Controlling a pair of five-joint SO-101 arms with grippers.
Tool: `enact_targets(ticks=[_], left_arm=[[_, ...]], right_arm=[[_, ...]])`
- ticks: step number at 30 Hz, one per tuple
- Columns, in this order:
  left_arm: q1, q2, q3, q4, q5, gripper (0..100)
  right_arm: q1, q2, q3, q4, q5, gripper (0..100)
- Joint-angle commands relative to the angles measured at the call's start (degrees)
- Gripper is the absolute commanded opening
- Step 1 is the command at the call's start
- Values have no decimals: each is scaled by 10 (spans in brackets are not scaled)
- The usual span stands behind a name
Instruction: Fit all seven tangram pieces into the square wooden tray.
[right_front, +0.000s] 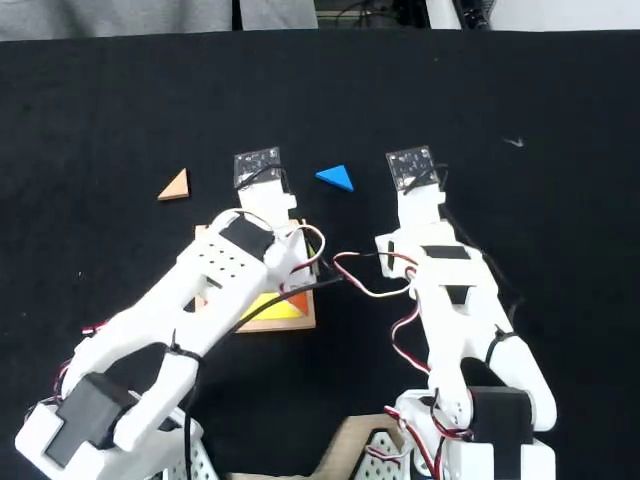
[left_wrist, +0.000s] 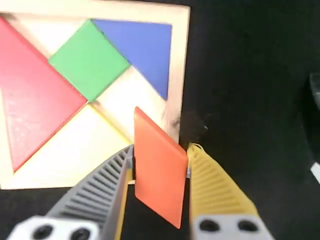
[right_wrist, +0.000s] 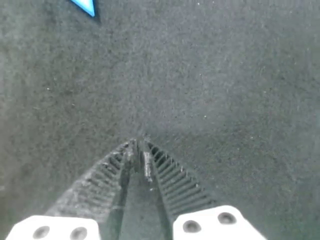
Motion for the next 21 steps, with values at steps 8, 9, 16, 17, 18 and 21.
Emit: enact_targets(ticks=[8,9,16,17,18,21], left_arm=[[-28,125,-69,-10,5,102],[-29,127,-78,0,4,102],[-29,132,-93,8,4,106],[-28,132,-93,8,3,106],[-27,132,-93,8,-4,108],[-26,132,-93,8,-15,162]], right_arm=[[3,0,-32,-12,6,11],[3,0,-32,-12,6,11],[3,0,-32,-12,7,11],[3,0,-32,-12,7,11],[3,0,-32,-12,7,11],[2,0,-32,-12,7,11]])
